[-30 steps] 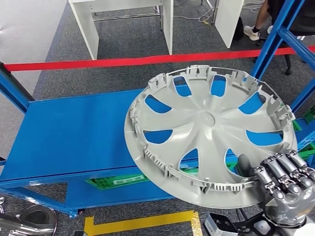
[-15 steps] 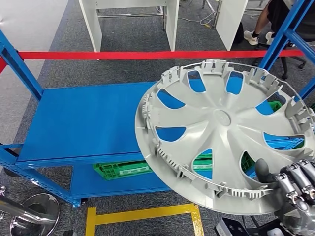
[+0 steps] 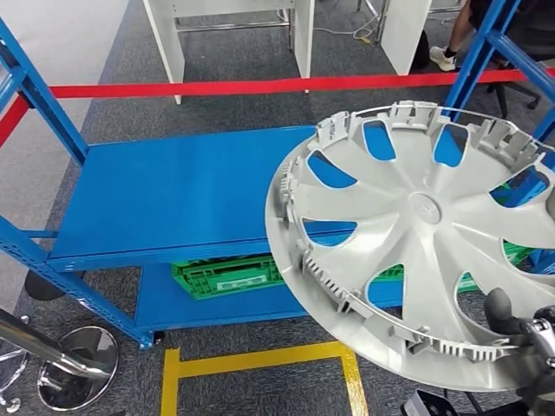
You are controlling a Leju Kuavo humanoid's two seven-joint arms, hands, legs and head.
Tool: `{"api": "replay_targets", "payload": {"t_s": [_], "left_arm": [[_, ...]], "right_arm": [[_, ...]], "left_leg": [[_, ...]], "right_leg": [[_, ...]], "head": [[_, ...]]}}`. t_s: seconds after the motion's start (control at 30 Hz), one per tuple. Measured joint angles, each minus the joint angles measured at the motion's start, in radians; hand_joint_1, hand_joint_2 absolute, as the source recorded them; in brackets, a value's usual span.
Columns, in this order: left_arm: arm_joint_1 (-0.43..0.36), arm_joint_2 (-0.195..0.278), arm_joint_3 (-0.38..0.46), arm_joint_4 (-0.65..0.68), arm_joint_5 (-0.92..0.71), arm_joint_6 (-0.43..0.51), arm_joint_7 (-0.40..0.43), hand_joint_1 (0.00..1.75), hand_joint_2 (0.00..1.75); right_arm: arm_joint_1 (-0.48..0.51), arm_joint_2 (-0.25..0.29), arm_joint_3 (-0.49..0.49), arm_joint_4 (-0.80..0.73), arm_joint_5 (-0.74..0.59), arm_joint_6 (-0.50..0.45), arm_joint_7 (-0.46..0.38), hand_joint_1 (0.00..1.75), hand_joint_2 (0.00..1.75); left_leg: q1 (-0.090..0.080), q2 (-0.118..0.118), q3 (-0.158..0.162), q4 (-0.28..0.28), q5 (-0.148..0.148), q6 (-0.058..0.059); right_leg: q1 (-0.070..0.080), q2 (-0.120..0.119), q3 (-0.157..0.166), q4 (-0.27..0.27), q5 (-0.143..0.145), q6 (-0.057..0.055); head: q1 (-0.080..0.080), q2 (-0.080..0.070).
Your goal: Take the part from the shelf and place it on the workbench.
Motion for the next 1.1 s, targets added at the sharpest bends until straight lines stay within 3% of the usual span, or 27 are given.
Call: {"api": "replay_targets", "payload": {"t_s": [0.07, 0.1, 0.13, 0.17, 0.23, 0.3, 0.33, 0.4, 0.43, 0.47, 0.5, 0.57, 0.6, 0.63, 0.67, 0.73, 0.8, 0.83, 0.87, 0.9, 0.93, 0.97, 1.0, 1.07, 1.1], "left_arm": [[0.001, -0.002, 0.001, 0.003, 0.002, 0.000, 0.006, 0.00, 0.00], [0.001, -0.002, 0.001, 0.005, 0.001, 0.001, 0.006, 0.00, 0.00], [0.001, -0.002, 0.001, 0.007, 0.001, 0.001, 0.006, 0.00, 0.00], [0.000, -0.001, 0.001, 0.010, 0.000, 0.001, 0.005, 0.00, 0.00], [-0.001, -0.001, 0.001, 0.016, -0.002, 0.001, 0.001, 0.00, 0.00], [-0.004, -0.001, 0.001, 0.028, -0.005, 0.000, -0.010, 0.00, 0.00], [-0.008, -0.001, 0.001, 0.036, -0.007, 0.000, -0.018, 0.00, 0.00], [-0.014, -0.001, 0.000, 0.055, -0.009, -0.001, -0.032, 0.00, 0.00], [-0.017, -0.002, -0.001, 0.063, -0.010, -0.002, -0.036, 0.00, 0.00], [-0.019, -0.002, -0.001, 0.069, -0.010, -0.003, -0.039, 0.00, 0.00], [-0.020, -0.002, -0.001, 0.074, -0.010, -0.003, -0.041, 0.00, 0.00], [-0.023, -0.002, -0.001, 0.081, -0.010, -0.003, -0.043, 0.00, 0.00], [-0.024, -0.002, -0.001, 0.083, -0.010, -0.003, -0.044, 0.00, 0.00], [-0.026, -0.003, -0.002, 0.086, -0.011, -0.003, -0.044, 0.00, 0.00], [-0.027, -0.004, -0.002, 0.088, -0.011, -0.004, -0.045, 0.00, 0.00], [-0.032, -0.006, -0.004, 0.094, -0.011, -0.009, -0.051, 0.00, 0.00], [-0.037, -0.008, -0.008, 0.101, -0.007, -0.015, -0.061, 0.00, 0.00], [-0.041, -0.009, -0.010, 0.106, -0.004, -0.017, -0.067, 0.00, 0.00], [-0.043, -0.009, -0.012, 0.111, 0.001, -0.019, -0.072, 0.00, 0.00], [-0.046, -0.008, -0.014, 0.118, 0.008, -0.020, -0.077, 0.00, 0.00], [-0.047, -0.009, -0.016, 0.123, 0.014, -0.020, -0.081, 0.00, 0.00], [-0.047, -0.010, -0.017, 0.127, 0.022, -0.019, -0.084, 0.00, 0.00], [-0.046, -0.012, -0.017, 0.130, 0.029, -0.018, -0.087, 0.00, 0.00], [-0.045, -0.020, -0.018, 0.134, 0.044, -0.016, -0.092, 0.00, 0.00], [-0.046, -0.024, -0.019, 0.135, 0.051, -0.015, -0.095, 0.00, 0.00]], "right_arm": [[0.015, 0.000, -0.010, -0.014, 0.005, 0.000, 0.000, 1.75, 1.75], [0.024, 0.000, -0.016, -0.022, 0.010, 0.000, 0.000, 1.75, 1.75], [0.033, 0.000, -0.021, -0.031, 0.014, 0.000, 0.000, 1.75, 1.75], [0.043, 0.001, -0.027, -0.040, 0.016, 0.000, 0.000, 1.75, 1.75], [0.062, 0.002, -0.038, -0.057, 0.021, 0.000, 0.000, 1.75, 1.75], [0.083, 0.007, -0.049, -0.077, 0.028, 0.000, -0.001, 1.75, 1.75], [0.096, 0.012, -0.054, -0.088, 0.031, 0.000, -0.001, 1.75, 1.75], [0.119, 0.019, -0.065, -0.106, 0.035, 0.000, -0.001, 1.75, 1.75], [0.130, 0.022, -0.070, -0.113, 0.036, 0.000, -0.001, 1.75, 1.75], [0.138, 0.024, -0.074, -0.117, 0.036, 0.000, -0.001, 1.75, 1.75], [0.144, 0.025, -0.077, -0.120, 0.036, 0.000, -0.001, 1.75, 1.75], [0.152, 0.027, -0.081, -0.124, 0.036, 0.000, -0.001, 1.75, 1.75], [0.153, 0.028, -0.084, -0.125, 0.036, 0.000, -0.001, 1.75, 1.75], [0.155, 0.029, -0.086, -0.126, 0.036, 0.000, -0.001, 1.75, 1.75], [0.157, 0.029, -0.088, -0.127, 0.037, 0.000, -0.001, 1.75, 1.75], [0.159, 0.032, -0.092, -0.128, 0.038, 0.000, -0.001, 1.75, 1.75], [0.160, 0.038, -0.095, -0.130, 0.037, 0.000, -0.001, 1.75, 1.75], [0.161, 0.041, -0.097, -0.131, 0.036, 0.000, -0.001, 1.75, 1.75], [0.163, 0.045, -0.098, -0.132, 0.033, 0.000, -0.001, 1.75, 1.75], [0.166, 0.048, -0.099, -0.131, 0.030, 0.000, -0.001, 1.75, 1.75], [0.169, 0.052, -0.101, -0.131, 0.027, 0.000, -0.001, 1.75, 1.75], [0.174, 0.057, -0.103, -0.130, 0.022, 0.000, -0.001, 1.75, 1.75], [0.179, 0.061, -0.105, -0.129, 0.017, 0.000, -0.001, 1.75, 1.75], [0.190, 0.067, -0.110, -0.127, 0.008, 0.000, -0.001, 1.75, 1.75], [0.195, 0.069, -0.112, -0.126, 0.004, 0.000, -0.001, 1.75, 1.75]], "left_leg": [[0.012, 0.000, -0.019, 0.119, -0.090, -0.014], [0.018, 0.000, -0.022, 0.168, -0.105, -0.020], [0.023, 0.000, -0.013, 0.191, -0.094, -0.025], [0.027, 0.000, 0.010, 0.179, -0.066, -0.028], [0.033, 0.000, 0.093, 0.071, -0.016, -0.032], [0.031, -0.003, 0.163, -0.048, -0.019, -0.028], [0.028, -0.004, 0.177, -0.078, -0.029, -0.024], [0.026, -0.003, 0.166, -0.095, -0.027, -0.010], [0.026, -0.001, 0.154, -0.099, -0.021, 0.000], [0.027, 0.001, 0.141, -0.102, -0.011, 0.012], [0.026, 0.003, 0.128, -0.103, 0.001, 0.024], [0.020, 0.006, 0.100, -0.102, 0.024, 0.036], [0.016, 0.007, 0.084, -0.102, 0.037, 0.039], [0.012, 0.007, 0.068, -0.100, 0.050, 0.040], [0.008, 0.008, 0.051, -0.099, 0.062, 0.041], [0.005, 0.007, 0.022, -0.093, 0.084, 0.038], [0.001, 0.006, 0.003, -0.086, 0.104, 0.032], [0.000, 0.006, -0.003, -0.084, 0.116, 0.029], [-0.001, 0.006, -0.009, -0.084, 0.127, 0.024], [-0.001, 0.005, -0.014, -0.085, 0.137, 0.020], [0.000, 0.005, -0.018, -0.083, 0.132, 0.013], [0.001, 0.005, -0.023, -0.069, 0.105, 0.007], [0.003, 0.004, -0.029, -0.036, 0.059, 0.000], [0.011, 0.004, -0.041, 0.082, -0.052, -0.011], [0.014, 0.004, -0.044, 0.144, -0.082, -0.015]], "right_leg": [[-0.001, -0.003, -0.018, 0.003, 0.017, -0.002], [-0.001, -0.005, -0.029, 0.006, 0.026, 0.000], [-0.002, -0.006, -0.042, 0.011, 0.035, 0.002], [-0.003, -0.007, -0.057, 0.018, 0.043, 0.005], [-0.005, -0.007, -0.085, 0.033, 0.054, 0.014], [-0.005, -0.008, -0.102, 0.043, 0.066, 0.026], [-0.005, -0.009, -0.108, 0.045, 0.074, 0.033], [-0.007, -0.009, -0.124, 0.046, 0.089, 0.046], [-0.009, -0.007, -0.136, 0.053, 0.079, 0.052], [-0.009, -0.004, -0.150, 0.073, 0.050, 0.055], [-0.010, 0.000, -0.164, 0.110, 0.003, 0.056], [-0.010, 0.005, -0.185, 0.226, -0.095, 0.056], [-0.010, 0.006, -0.186, 0.280, -0.114, 0.055], [-0.009, 0.006, -0.178, 0.313, -0.106, 0.052], [-0.007, 0.007, -0.157, 0.316, -0.076, 0.049], [0.001, 0.007, -0.068, 0.228, -0.021, 0.038], [0.008, 0.007, 0.048, 0.068, -0.034, 0.027], [0.010, 0.007, 0.081, 0.011, -0.052, 0.024], [0.012, 0.007, 0.095, -0.023, -0.061, 0.021], [0.009, 0.006, 0.087, -0.030, -0.060, 0.019], [0.008, 0.005, 0.077, -0.028, -0.050, 0.015], [0.005, 0.003, 0.066, -0.028, -0.040, 0.009], [0.003, 0.001, 0.055, -0.027, -0.029, 0.004], [0.003, -0.002, 0.028, -0.023, -0.007, -0.002], [0.004, -0.003, 0.014, -0.020, 0.003, -0.002]], "head": [[-0.004, 0.000], [-0.004, 0.000], [-0.005, 0.000], [-0.005, 0.000], [-0.006, 0.000], [-0.006, 0.000], [-0.006, 0.000], [-0.005, 0.000], [-0.005, 0.000], [-0.004, 0.000], [-0.003, 0.000], [-0.001, 0.000], [-0.001, 0.000], [-0.001, 0.000], [-0.001, 0.000], [-0.001, 0.000], [-0.001, 0.000], [-0.001, 0.000], [0.000, 0.000], [0.000, 0.000], [0.000, 0.000], [-0.002, 0.000], [-0.004, 0.000], [-0.007, 0.000], [-0.008, 0.000]]}}
